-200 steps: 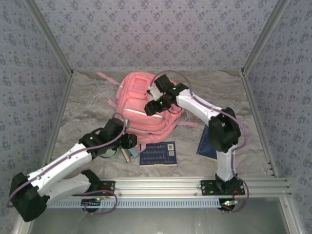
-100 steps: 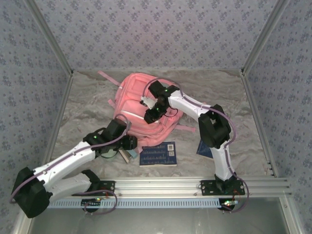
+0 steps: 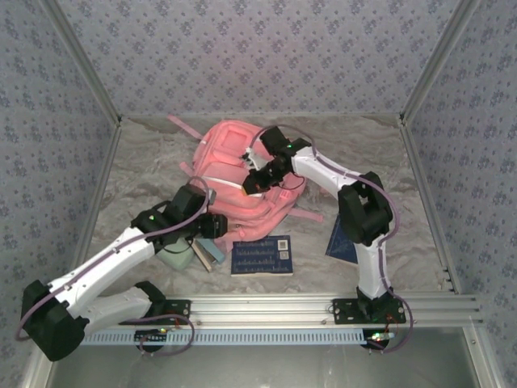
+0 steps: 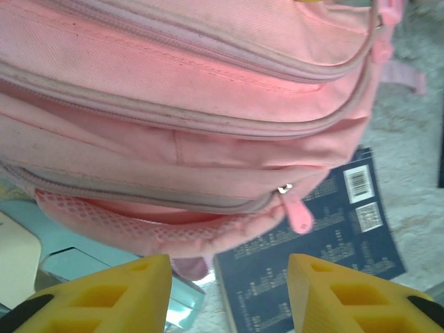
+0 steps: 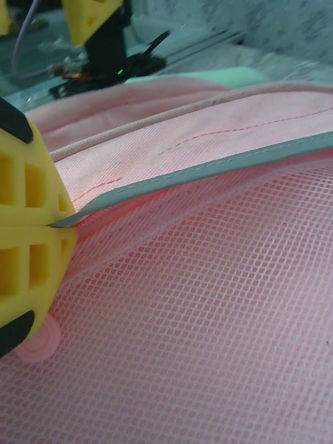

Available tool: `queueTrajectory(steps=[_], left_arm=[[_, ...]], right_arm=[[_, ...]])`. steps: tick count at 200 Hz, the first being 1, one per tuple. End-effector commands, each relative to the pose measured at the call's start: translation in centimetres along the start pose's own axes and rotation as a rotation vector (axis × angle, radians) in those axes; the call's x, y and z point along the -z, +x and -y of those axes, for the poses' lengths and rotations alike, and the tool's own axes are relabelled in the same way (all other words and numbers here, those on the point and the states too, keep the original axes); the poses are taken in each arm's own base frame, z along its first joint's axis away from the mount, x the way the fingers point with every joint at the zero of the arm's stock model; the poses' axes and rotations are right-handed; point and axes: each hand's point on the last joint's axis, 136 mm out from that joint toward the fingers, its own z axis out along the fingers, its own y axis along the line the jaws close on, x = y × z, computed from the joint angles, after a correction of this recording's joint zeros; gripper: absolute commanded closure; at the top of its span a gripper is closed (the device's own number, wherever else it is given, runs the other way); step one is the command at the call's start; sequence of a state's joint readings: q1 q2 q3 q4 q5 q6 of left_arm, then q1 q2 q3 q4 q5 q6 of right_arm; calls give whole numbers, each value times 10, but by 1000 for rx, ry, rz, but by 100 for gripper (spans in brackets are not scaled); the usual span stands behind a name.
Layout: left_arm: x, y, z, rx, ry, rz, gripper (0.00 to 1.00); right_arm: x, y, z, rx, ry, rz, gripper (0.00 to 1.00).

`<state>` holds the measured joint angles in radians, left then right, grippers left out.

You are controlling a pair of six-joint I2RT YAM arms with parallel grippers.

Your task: Pack books, pencil case, and school supplies into a backpack

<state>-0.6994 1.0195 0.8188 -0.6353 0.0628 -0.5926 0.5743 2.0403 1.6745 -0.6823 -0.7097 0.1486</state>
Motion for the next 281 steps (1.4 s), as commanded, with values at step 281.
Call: queueTrajectory(steps=[281], left_arm=[[-82, -37, -29, -167, -400, -90, 52]], right_arm=[[47, -69, -16, -350, -300, 331, 100]])
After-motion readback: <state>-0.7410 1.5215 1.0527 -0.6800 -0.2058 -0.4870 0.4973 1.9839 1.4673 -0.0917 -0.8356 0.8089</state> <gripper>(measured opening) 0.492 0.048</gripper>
